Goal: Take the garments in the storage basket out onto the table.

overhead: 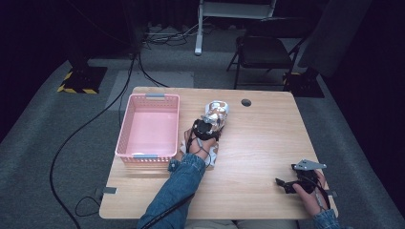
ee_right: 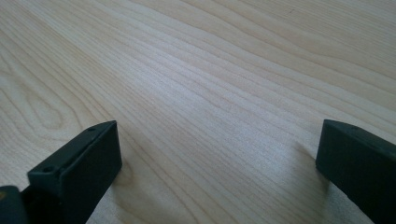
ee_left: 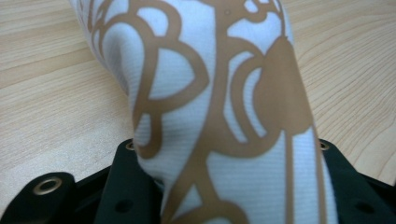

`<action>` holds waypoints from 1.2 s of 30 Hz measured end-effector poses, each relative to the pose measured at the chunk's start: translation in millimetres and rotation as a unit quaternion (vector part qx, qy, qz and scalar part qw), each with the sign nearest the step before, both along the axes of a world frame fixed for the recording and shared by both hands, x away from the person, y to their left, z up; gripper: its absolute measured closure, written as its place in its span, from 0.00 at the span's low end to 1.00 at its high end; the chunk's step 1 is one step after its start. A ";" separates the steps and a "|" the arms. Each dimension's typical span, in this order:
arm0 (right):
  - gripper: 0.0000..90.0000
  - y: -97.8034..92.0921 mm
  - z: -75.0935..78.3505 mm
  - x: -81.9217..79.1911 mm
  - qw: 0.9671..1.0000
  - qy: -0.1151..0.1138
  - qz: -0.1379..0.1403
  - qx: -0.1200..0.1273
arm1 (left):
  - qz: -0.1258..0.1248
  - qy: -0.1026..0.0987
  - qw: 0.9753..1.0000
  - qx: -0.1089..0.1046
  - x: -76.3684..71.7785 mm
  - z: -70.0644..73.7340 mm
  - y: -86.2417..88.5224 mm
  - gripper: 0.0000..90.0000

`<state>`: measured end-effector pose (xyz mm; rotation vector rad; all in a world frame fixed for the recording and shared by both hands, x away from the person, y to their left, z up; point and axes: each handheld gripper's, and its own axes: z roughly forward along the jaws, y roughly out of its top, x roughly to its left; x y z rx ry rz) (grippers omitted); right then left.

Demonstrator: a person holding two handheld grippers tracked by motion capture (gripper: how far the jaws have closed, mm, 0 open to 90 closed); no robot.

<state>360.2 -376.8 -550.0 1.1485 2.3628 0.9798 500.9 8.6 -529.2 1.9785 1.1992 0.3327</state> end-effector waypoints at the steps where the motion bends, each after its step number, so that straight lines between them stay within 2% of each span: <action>1: 0.00 0.0 0.0 0.0 1.000 0.000 0.000 0.000 | -0.001 0.001 1.000 0.000 0.5 -1.0 -0.4 0.61; 7: 0.00 0.1 0.0 -0.1 1.000 0.000 0.001 0.000 | 0.009 0.008 1.000 -0.014 2.2 -6.0 -0.9 0.49; 9: 0.00 0.1 0.0 -0.1 1.000 0.000 0.001 0.000 | 0.008 0.010 1.000 -0.021 2.9 -8.9 -1.7 0.41; 10: 0.00 0.1 0.0 -0.1 1.000 0.000 0.001 0.000 | 0.006 0.010 1.000 -0.023 3.3 -9.4 -1.7 0.33; 11: 0.00 0.1 0.0 -0.1 1.000 0.000 0.001 0.000 | 0.005 0.011 1.000 -0.023 3.4 -9.5 -2.0 0.33; 13: 0.00 0.1 0.0 -0.1 1.000 0.000 0.001 0.000 | 0.009 0.010 1.000 -0.026 2.8 -9.2 -2.2 0.25; 14: 0.00 0.1 0.0 -0.1 1.000 0.000 0.001 0.000 | 0.012 0.011 0.999 -0.031 2.7 -9.4 -1.6 0.17; 15: 0.00 0.1 0.0 -0.1 1.000 0.000 0.001 0.000 | 0.013 0.011 0.999 -0.034 2.0 -8.8 -1.4 0.17; 19: 0.00 0.2 0.0 -0.1 1.000 0.000 0.001 0.000 | 0.016 -0.002 0.999 -0.037 -0.9 -6.5 0.1 0.07; 29: 0.00 0.1 0.0 -0.1 1.000 0.000 0.001 0.000 | 0.006 -0.062 0.997 -0.035 -12.8 13.7 3.1 0.07; 36: 0.00 0.2 0.0 -0.1 1.000 0.000 0.002 0.000 | 0.002 -0.077 0.996 -0.037 -24.0 30.1 4.0 0.07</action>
